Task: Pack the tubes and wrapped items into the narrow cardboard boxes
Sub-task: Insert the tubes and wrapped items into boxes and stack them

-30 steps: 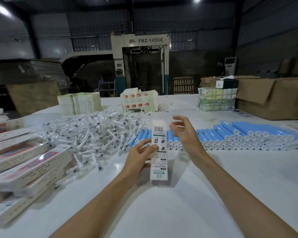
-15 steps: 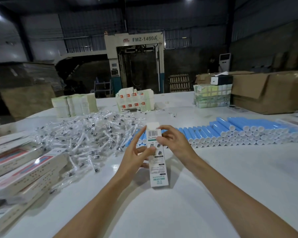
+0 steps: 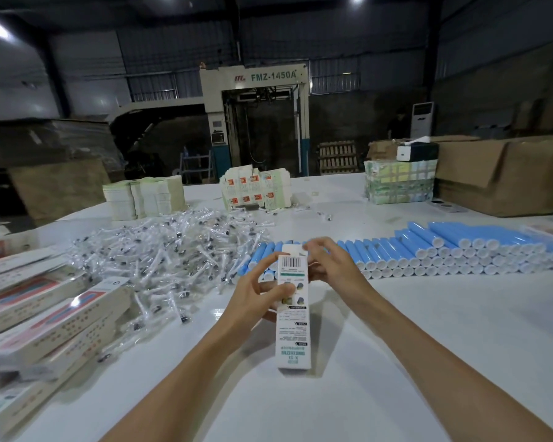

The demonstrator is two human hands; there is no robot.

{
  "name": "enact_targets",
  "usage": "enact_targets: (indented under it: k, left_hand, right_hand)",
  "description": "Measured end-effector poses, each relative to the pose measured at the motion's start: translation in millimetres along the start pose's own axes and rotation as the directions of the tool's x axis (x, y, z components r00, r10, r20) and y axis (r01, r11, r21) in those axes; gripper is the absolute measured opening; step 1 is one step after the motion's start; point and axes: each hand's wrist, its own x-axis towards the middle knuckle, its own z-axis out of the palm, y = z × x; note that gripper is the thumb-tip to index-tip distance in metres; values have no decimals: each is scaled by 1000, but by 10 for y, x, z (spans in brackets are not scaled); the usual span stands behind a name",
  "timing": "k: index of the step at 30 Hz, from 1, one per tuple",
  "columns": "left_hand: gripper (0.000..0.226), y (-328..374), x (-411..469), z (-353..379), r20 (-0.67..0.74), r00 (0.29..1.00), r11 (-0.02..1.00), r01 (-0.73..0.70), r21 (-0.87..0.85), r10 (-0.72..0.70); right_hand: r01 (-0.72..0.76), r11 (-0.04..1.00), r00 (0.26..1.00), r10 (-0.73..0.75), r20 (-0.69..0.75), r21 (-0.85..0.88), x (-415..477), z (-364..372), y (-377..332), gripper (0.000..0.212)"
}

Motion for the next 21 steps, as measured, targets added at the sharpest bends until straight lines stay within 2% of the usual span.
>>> enact_targets:
  k: [2, 3, 9, 13, 17, 19, 21]
  left_hand:
    - [65, 11, -6, 41, 46, 999, 1000, 7, -8, -7]
    - [62, 13, -13, 57, 64, 998, 1000, 9, -15, -8]
    - [58, 3, -18, 29, 77, 996, 999, 47, -28, -45]
    - [59, -15, -30, 13, 75, 996, 999, 42, -25, -40]
    - [61, -5, -22, -5, 54, 998, 1000, 21, 9, -21]
    - [59, -2, -21, -18, 62, 998, 1000, 4, 27, -5]
    - [54, 0, -28, -12, 89, 996, 999, -15, 34, 12]
  right_hand:
    - [9, 1000, 996, -11, -86, -19, 41, -46, 17, 18]
    - [6, 999, 996, -10, -85, -45, 53, -74, 26, 20]
    - [92, 980, 996, -92, 5, -176, 50, -141, 7, 5]
    - [162, 958, 986, -152, 62, -237, 36, -129, -12, 8]
    - [106, 985, 992, -95, 80, -138, 3, -87, -77, 17]
    - [28, 999, 1000, -28, -10, -47, -12, -37, -117, 27]
    - [-32, 999, 993, 32, -112, 6, -7, -9, -137, 29]
